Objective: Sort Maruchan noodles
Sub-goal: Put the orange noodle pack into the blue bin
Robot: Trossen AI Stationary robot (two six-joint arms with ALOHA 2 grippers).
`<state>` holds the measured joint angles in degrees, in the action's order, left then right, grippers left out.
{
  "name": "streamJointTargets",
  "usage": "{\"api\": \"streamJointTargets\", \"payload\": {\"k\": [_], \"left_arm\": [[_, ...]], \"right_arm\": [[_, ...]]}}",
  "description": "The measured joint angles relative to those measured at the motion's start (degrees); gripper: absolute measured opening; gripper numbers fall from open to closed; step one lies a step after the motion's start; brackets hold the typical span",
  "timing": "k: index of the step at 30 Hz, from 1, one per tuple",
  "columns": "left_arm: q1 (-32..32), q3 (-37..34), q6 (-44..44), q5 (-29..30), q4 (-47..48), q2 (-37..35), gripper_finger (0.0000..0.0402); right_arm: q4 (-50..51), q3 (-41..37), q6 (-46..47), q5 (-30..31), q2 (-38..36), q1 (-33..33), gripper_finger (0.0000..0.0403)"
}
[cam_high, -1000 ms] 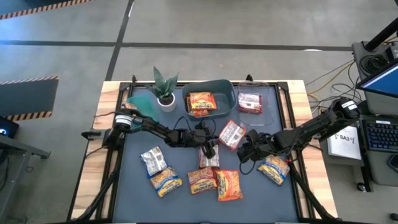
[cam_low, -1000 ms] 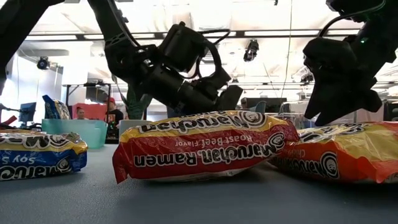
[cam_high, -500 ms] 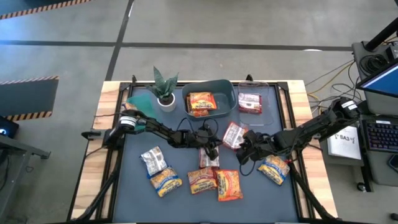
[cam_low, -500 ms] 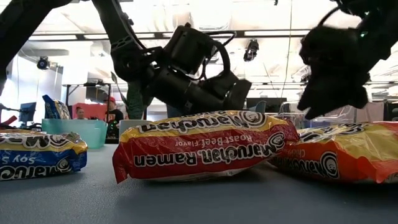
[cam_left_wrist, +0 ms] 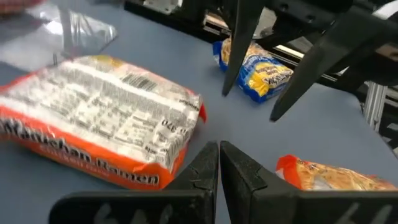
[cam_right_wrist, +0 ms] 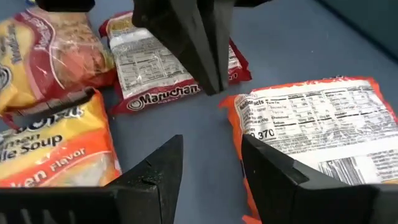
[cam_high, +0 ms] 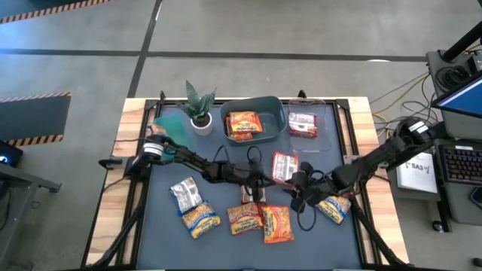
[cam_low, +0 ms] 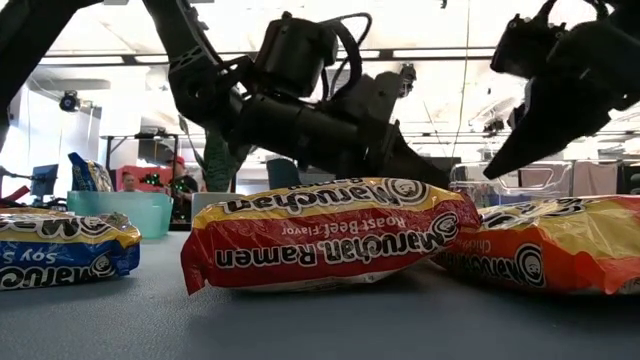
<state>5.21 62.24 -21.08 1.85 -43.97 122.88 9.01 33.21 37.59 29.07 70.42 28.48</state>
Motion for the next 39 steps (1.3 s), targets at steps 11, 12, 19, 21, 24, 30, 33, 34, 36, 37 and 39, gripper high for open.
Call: {"api": "streamJointTargets", "payload": {"k": [11,12,19,21,24,30,33,34,36,37,39], "left_arm": [[-2.38,0.00,10.34,0.54,0.53,-3.10,0.0000],[-2.56,0.00,10.18,0.63,0.97,-3.14,0.0000],[-3.15,0.39,4.40,0.45,2.36,-3.14,0.0001],[-3.15,0.85,4.26,0.30,3.80,-3.14,0.0006],[-3.17,2.29,4.28,0.75,5.07,-2.92,0.0019],[-3.17,7.20,4.02,3.24,5.62,1.88,0.0033],[-3.19,9.58,3.80,3.69,7.21,3.47,0.0029],[-3.21,10.66,3.61,3.75,8.20,3.99,0.0027],[-3.39,11.96,3.56,4.50,12.17,4.86,0.0021],[-3.39,12.63,3.56,4.95,13.89,5.32,0.0019],[-3.39,13.15,3.66,6.28,16.10,5.82,0.0014]], "right_arm": [[27.05,11.37,31.48,-6.69,-0.47,0.38,0.0106],[28.70,11.31,34.93,-8.69,-0.53,0.38,0.0101],[31.45,10.17,41.76,-11.51,-2.59,0.20,0.0112],[31.39,9.54,41.51,-10.49,-4.16,-0.19,0.0131],[31.58,7.16,42.41,-7.55,-7.40,-0.40,0.0166],[28.48,-1.13,47.85,-3.05,-14.50,-0.39,0.0232],[24.81,-4.81,49.40,-1.88,-16.27,-0.42,0.0258],[24.17,-5.78,49.65,-1.92,-16.62,-0.63,0.0264],[23.42,-7.38,50.26,-1.97,-16.75,-1.09,0.0276],[22.92,-7.85,50.35,-1.94,-16.76,-1.30,0.0281],[21.83,-8.51,50.21,-1.92,-16.77,-1.68,0.0290]]}}
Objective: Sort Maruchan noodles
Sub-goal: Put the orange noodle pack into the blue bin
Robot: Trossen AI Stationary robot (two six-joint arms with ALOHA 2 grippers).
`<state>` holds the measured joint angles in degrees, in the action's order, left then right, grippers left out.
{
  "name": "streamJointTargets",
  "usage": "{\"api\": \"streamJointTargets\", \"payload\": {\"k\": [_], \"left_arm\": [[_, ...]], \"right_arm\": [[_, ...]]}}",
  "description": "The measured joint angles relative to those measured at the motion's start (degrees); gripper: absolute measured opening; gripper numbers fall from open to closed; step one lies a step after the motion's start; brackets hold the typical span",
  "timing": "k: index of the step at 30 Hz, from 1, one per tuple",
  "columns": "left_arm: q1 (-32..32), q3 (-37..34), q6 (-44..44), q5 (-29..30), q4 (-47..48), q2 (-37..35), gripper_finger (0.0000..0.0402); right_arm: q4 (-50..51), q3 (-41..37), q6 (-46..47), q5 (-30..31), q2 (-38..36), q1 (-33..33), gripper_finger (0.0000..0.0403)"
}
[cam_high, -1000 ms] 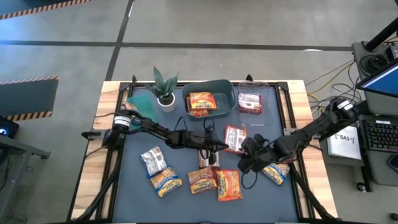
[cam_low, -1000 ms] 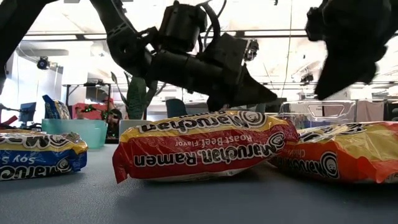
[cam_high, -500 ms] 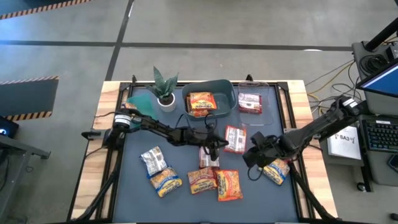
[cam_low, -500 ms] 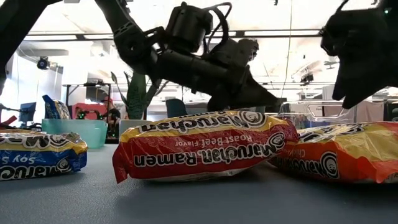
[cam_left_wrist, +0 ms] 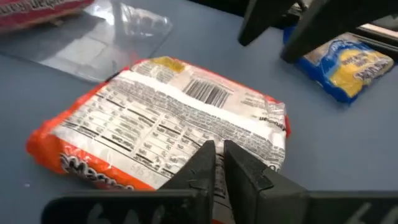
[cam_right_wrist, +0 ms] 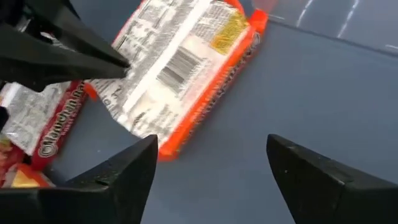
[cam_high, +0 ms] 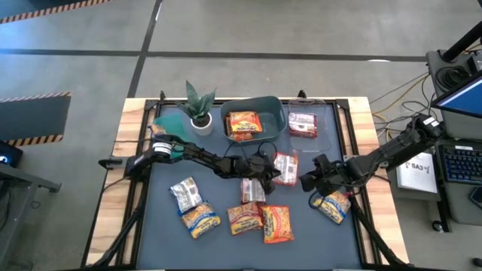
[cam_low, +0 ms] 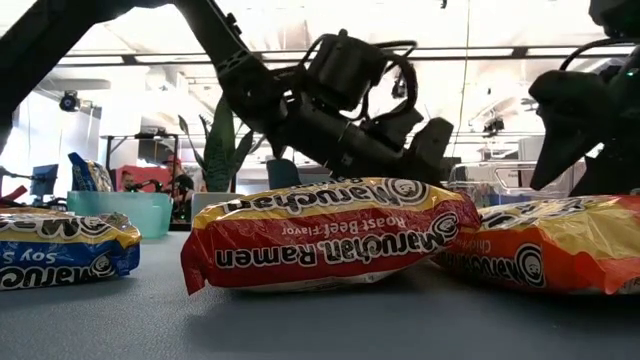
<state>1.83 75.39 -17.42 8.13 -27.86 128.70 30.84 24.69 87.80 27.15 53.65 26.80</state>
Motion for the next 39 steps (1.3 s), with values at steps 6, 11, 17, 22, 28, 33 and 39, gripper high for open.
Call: {"api": "streamJointTargets", "payload": {"k": [6,11,17,22,28,33,39], "left_arm": [[-0.02,-0.95,-1.71,0.43,0.04,0.15,0.0002],[-0.02,-1.42,-2.87,0.43,1.05,0.04,0.0000],[-0.02,-2.03,-3.12,0.43,1.38,0.04,0.0000],[-0.02,-2.67,-3.76,0.62,1.19,0.02,0.0000],[0.00,-3.69,-4.61,1.44,0.50,0.10,0.0000],[0.00,-3.91,-5.60,1.60,0.36,0.09,0.0000],[0.00,-4.22,-5.63,1.72,0.16,0.09,0.0000]], "right_arm": [[-4.09,-0.66,-1.97,0.39,1.05,-1.32,0.0308],[-6.69,-0.66,-3.82,0.45,2.77,-3.36,0.0311],[-8.55,-0.65,-4.85,0.47,4.52,-5.41,0.0313],[-12.51,-1.13,-4.87,0.51,6.66,-5.85,0.0314],[-15.60,-1.36,-4.41,2.12,10.56,-6.19,0.0315],[-18.85,-1.40,-4.91,3.05,13.15,-7.08,0.0315],[-21.53,-1.58,-5.27,3.11,15.41,-7.95,0.0315]]}}
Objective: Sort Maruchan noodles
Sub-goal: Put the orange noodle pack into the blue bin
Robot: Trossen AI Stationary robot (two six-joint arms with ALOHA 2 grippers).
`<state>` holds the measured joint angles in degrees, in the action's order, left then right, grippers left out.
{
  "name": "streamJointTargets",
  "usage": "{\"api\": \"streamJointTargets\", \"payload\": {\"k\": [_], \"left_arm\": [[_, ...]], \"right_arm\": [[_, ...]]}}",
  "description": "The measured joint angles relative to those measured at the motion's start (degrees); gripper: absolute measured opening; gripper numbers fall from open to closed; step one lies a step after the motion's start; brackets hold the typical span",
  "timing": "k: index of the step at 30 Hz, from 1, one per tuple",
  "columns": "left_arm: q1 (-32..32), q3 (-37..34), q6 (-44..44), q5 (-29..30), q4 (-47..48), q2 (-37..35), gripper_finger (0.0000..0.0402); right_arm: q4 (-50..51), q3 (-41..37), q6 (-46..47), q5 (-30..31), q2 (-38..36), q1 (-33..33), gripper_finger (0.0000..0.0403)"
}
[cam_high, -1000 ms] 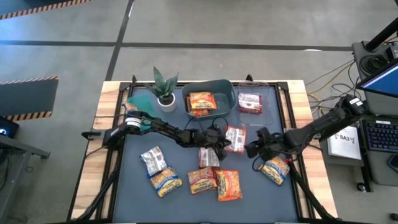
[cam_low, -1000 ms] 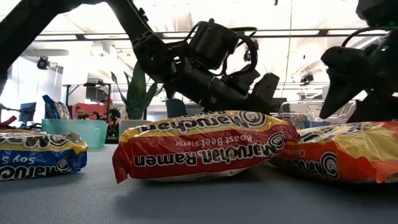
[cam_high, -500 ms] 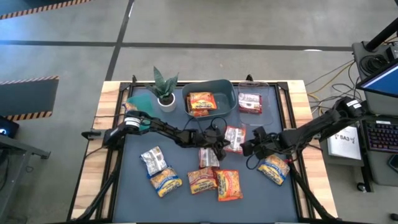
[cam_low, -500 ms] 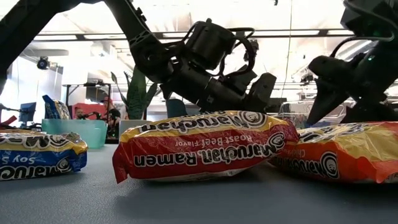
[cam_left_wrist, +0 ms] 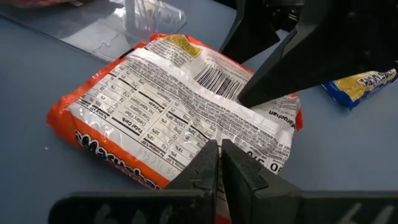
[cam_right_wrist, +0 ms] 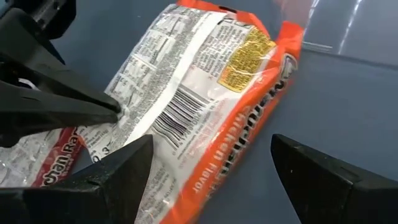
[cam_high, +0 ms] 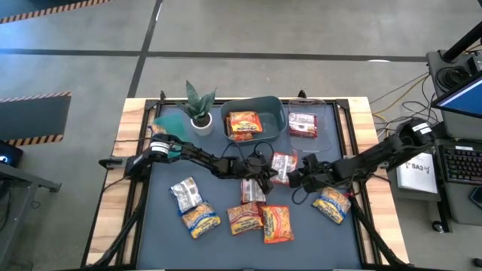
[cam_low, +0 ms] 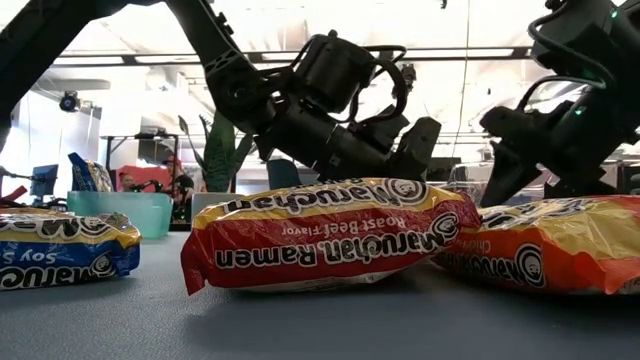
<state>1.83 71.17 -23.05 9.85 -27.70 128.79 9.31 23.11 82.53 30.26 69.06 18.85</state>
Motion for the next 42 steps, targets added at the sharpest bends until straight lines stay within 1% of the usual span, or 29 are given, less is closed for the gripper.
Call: {"api": "streamJointTargets", "payload": {"k": [10,21,25,30,33,37,42], "left_arm": [[-0.02,-0.33,0.00,0.17,-0.22,0.00,0.0000],[-0.02,-0.50,0.02,0.19,-0.82,0.02,0.0000],[0.00,-0.57,0.02,0.17,-0.83,0.02,0.0000],[0.04,-0.61,0.02,0.19,-0.70,-0.05,0.0000],[0.08,-0.63,0.02,0.16,-0.59,-0.18,0.0000],[0.13,-0.63,0.03,-0.16,-0.55,-0.58,0.0000],[0.26,-0.70,1.91,-0.96,0.27,-1.91,0.0000]], "right_arm": [[-2.86,-0.43,0.22,1.95,1.42,-0.16,0.0315],[-15.27,-3.75,-1.10,3.22,3.08,-0.22,0.0313],[-15.53,-3.88,-0.65,2.73,3.16,-0.21,0.0291],[-15.61,-3.89,-0.44,2.29,2.68,-0.16,0.0241],[-15.93,-3.87,-0.72,1.71,2.53,-0.16,0.0218],[-15.77,-3.87,-1.24,1.18,1.83,-0.05,0.0210],[-15.44,-3.22,-5.15,0.85,0.90,-0.03,0.0209]]}}
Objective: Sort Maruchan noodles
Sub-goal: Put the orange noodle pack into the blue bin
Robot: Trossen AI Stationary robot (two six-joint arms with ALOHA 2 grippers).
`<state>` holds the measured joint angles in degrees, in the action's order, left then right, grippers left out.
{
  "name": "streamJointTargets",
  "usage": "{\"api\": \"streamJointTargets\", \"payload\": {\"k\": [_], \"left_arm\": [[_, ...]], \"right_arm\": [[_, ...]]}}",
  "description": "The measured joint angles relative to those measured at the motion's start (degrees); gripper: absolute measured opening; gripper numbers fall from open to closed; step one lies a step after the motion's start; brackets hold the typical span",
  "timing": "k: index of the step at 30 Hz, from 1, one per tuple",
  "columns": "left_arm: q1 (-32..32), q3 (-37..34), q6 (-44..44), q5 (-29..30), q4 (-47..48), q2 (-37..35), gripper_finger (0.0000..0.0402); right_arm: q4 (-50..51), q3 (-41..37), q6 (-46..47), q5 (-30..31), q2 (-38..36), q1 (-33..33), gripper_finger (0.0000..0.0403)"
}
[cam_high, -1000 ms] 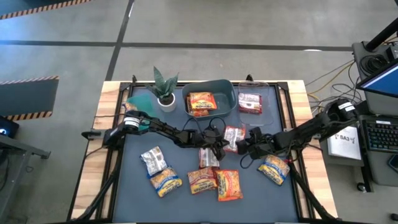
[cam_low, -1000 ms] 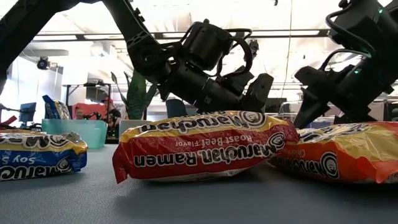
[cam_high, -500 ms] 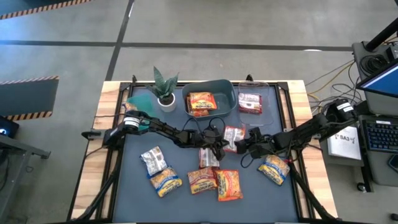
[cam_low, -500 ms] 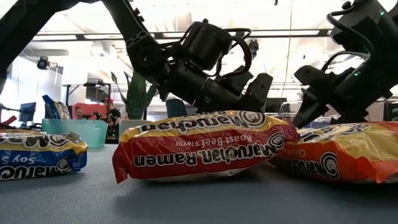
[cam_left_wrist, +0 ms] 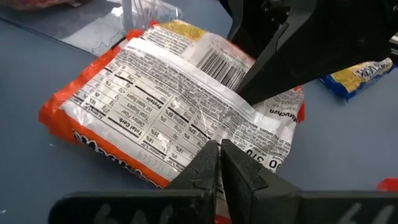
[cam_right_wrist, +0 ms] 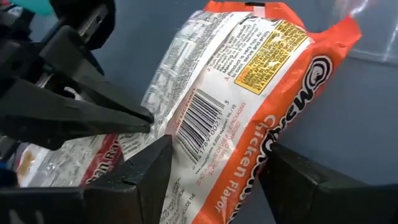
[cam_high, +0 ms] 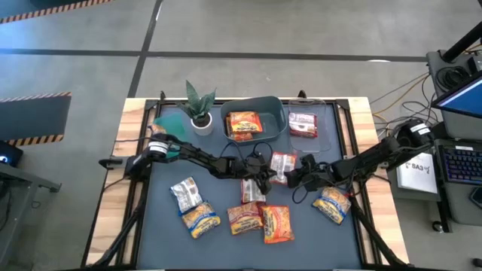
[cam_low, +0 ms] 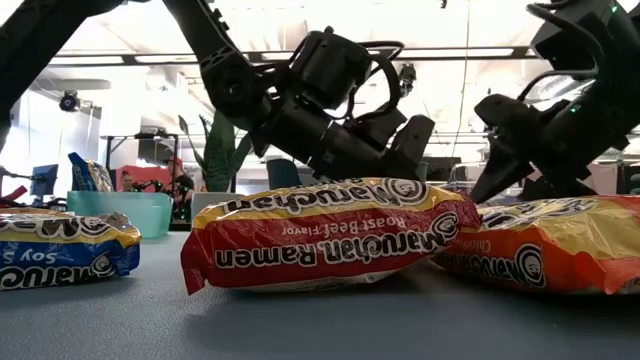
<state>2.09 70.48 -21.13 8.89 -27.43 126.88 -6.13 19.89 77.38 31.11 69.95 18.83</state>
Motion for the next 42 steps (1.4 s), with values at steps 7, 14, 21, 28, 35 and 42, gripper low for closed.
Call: {"api": "streamJointTargets", "payload": {"k": [7,14,21,28,35,42], "left_arm": [[0.10,-0.72,1.58,-0.42,1.16,-2.37,0.0000],[0.17,-0.92,3.12,-0.39,2.00,-3.91,0.0000],[0.54,-0.98,5.29,-0.85,5.15,-7.08,0.0046],[1.57,-0.98,13.19,-0.36,13.16,-14.54,0.0109],[4.17,-5.82,20.81,3.56,15.91,-27.66,0.0131],[5.62,-17.55,21.17,13.25,15.43,-42.98,0.0132]], "right_arm": [[-0.72,1.87,-5.65,-0.15,-0.15,0.04,0.0199],[-0.91,2.50,-7.54,-0.26,-0.17,0.04,0.0198],[-1.09,2.54,-8.14,-0.26,-0.20,0.09,0.0198],[-2.36,3.64,-12.12,-0.18,-0.20,0.09,0.0198],[-2.32,9.38,-20.36,0.44,-0.20,0.07,0.0198],[2.78,15.03,-23.23,0.59,0.05,-0.29,0.0198]]}}
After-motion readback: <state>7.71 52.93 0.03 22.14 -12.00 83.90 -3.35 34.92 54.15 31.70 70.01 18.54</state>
